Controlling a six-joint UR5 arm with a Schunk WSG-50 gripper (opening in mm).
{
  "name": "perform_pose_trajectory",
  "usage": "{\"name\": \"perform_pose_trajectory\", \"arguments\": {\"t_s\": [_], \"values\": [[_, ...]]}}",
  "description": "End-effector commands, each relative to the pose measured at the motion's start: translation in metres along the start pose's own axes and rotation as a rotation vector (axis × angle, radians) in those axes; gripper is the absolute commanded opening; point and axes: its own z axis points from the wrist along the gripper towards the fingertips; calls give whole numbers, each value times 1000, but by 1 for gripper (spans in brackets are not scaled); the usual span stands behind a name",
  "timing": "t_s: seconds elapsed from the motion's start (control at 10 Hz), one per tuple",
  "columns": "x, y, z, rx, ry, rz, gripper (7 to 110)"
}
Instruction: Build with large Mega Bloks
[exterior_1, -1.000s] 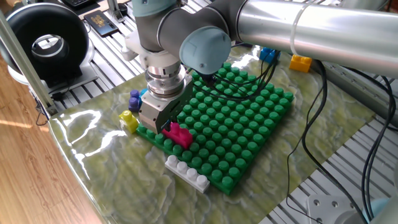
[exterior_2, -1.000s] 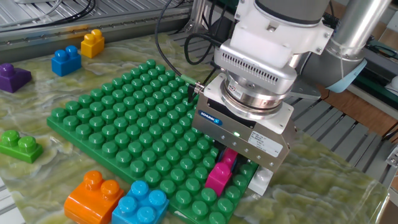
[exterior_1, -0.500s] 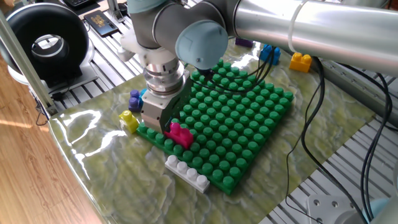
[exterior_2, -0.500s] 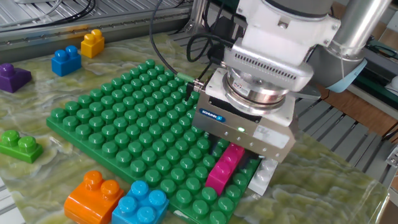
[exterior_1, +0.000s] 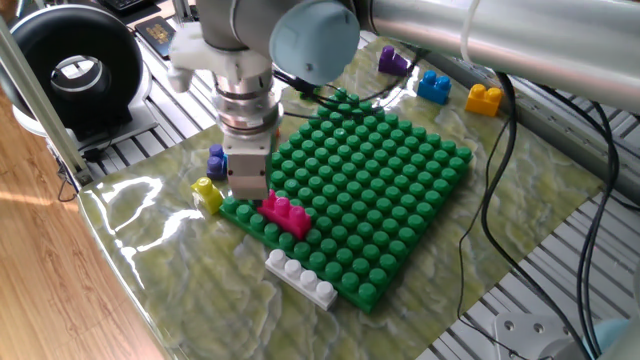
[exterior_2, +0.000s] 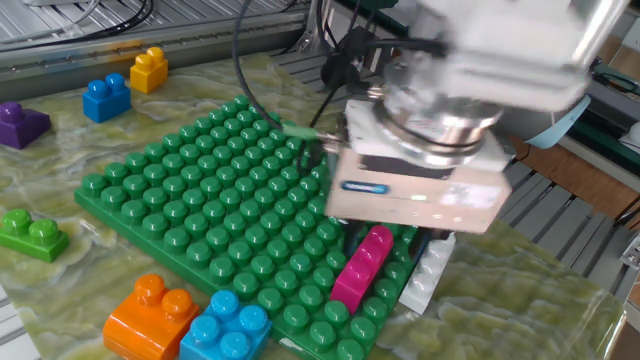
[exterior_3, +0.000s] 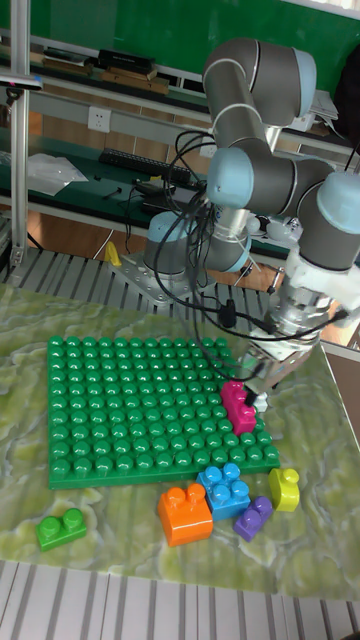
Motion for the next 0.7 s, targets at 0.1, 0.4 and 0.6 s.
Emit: {"name": "perform_pose_trajectory", "arguments": {"t_s": [0.1, 0.4, 0.6], "values": [[-30, 12, -21, 10, -30, -116, 44], [-30, -2, -17, 94, -23, -417, 22], [-14, -5, -7, 93, -37, -549, 22]]}}
